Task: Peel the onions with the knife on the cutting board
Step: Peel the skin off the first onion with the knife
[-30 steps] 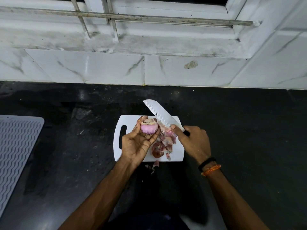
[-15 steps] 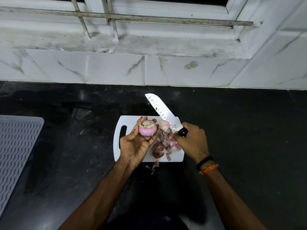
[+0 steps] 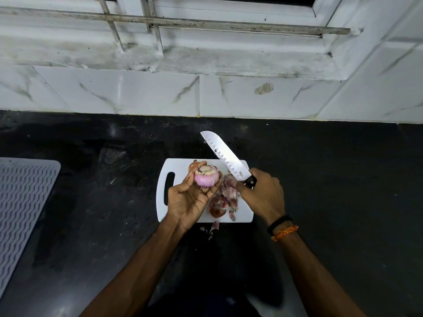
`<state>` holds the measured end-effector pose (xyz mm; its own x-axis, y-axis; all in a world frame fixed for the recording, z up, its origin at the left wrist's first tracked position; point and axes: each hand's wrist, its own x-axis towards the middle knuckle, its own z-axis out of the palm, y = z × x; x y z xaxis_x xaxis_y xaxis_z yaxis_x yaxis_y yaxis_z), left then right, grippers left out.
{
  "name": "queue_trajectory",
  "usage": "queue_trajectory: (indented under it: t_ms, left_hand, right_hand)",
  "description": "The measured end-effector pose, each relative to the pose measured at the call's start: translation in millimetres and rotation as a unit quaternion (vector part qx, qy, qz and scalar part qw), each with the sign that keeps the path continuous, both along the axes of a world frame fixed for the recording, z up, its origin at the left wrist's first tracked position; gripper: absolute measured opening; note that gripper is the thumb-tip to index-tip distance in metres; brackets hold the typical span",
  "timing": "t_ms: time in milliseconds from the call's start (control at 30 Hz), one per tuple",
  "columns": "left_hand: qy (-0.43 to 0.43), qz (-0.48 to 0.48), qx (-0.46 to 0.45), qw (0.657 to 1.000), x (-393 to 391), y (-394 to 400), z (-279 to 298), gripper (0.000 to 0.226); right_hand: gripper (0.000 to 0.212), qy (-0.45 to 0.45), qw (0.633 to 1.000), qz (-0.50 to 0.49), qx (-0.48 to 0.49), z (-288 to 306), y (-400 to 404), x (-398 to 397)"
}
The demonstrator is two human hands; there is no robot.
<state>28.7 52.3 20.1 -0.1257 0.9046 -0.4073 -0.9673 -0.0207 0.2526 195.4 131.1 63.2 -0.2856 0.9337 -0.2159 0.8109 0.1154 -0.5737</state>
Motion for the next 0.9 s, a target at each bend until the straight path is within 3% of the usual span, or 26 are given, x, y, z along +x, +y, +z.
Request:
queue_trajectory:
  t_ms: [133, 400, 567, 700, 900]
  left_hand:
    - [-0.009, 0.01, 0.011, 1.0, -1, -1, -1, 0.108]
    - [0.022, 0.006, 0.035, 0.999, 0, -2, -2, 0.099]
    - [0.021, 0.001, 0.046, 0.999, 0, -2, -2, 0.1]
    - [0.011, 0.0, 0.047, 0.999, 0, -3, -4, 0.102]
    - [0.016, 0.002, 0.049, 0.999, 2, -2, -3, 0.101]
  right_hand:
    - [0.024, 0.019, 1.0, -0.002, -0.018, 7, -2, -2]
    - [0.043, 0.148, 0.985, -0.017, -0.088, 18, -14, -3]
    - [0.032, 0.115, 0.991, 0.021, -0.062, 19, -21, -2]
    - [0.038, 0.094, 0.994, 0.013, -0.047, 17, -21, -4]
    - [0.034, 0.115, 0.992, 0.021, -0.036, 20, -25, -7]
